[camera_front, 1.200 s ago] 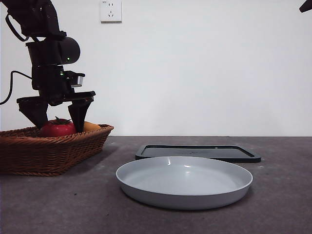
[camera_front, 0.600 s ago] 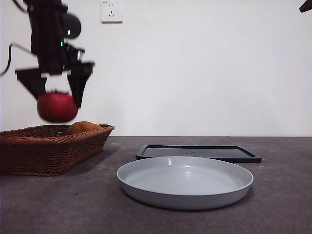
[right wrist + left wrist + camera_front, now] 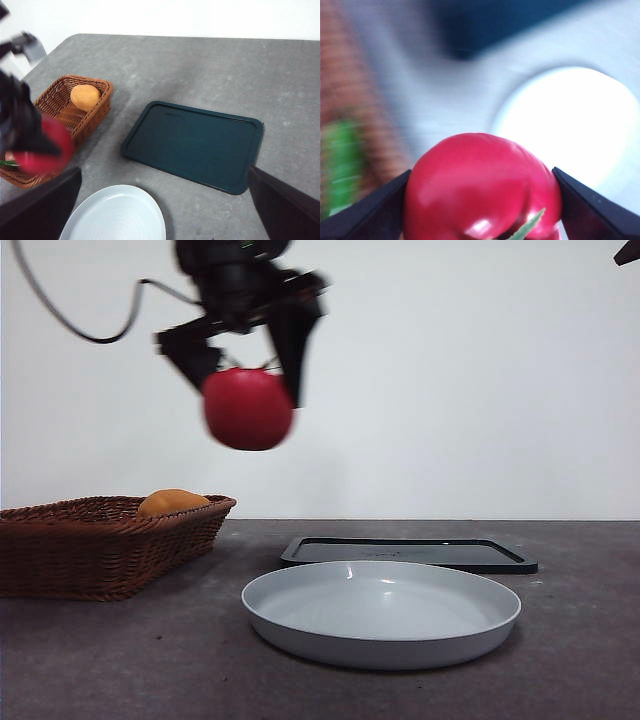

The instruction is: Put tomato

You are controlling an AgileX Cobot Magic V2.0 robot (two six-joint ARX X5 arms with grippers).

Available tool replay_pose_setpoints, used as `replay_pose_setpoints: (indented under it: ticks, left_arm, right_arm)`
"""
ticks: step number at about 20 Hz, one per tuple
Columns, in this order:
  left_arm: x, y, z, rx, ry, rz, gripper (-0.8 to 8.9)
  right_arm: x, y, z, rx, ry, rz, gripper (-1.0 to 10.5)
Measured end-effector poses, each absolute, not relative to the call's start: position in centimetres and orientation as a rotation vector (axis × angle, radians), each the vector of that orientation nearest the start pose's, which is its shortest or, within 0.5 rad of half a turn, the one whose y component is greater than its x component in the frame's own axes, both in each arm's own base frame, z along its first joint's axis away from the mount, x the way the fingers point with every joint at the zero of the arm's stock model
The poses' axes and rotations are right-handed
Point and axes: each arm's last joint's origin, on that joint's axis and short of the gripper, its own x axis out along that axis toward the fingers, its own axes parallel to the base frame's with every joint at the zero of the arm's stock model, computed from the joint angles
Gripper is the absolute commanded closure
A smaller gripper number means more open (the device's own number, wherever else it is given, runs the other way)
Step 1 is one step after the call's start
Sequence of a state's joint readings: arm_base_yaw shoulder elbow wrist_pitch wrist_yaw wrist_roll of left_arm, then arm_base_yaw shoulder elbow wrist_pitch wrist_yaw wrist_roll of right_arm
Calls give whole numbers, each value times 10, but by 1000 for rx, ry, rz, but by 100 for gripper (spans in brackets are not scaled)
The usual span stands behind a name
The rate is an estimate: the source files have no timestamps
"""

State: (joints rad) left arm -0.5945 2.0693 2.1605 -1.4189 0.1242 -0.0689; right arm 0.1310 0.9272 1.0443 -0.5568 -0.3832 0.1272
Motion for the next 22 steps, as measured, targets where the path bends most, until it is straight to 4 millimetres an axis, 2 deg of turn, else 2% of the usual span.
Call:
replay_pose_setpoints:
  ticks: [4,8,11,14,16,22]
  left_arm:
    - [293,-284,313,382,1356,-694,505]
    - [269,-311,283,455,1375,-758,505]
    - [263,-319,255,477,1383,-774,505]
    - [265,-322,238,470,1345,-779,505]
    - [269,-324,237,495,1286,-737,505]
    - [276,-325,239,497,1218,-755,505]
  right_arm:
    - [181,35,363,178,473,477,373]
    - [180,35,363,178,473,478,373]
    - [180,35,363,178,473,478,373]
    - [181,35,363,178,473,477,373]
    - [181,35,363,178,473,477,373]
    - [181,35,363,178,473,477,373]
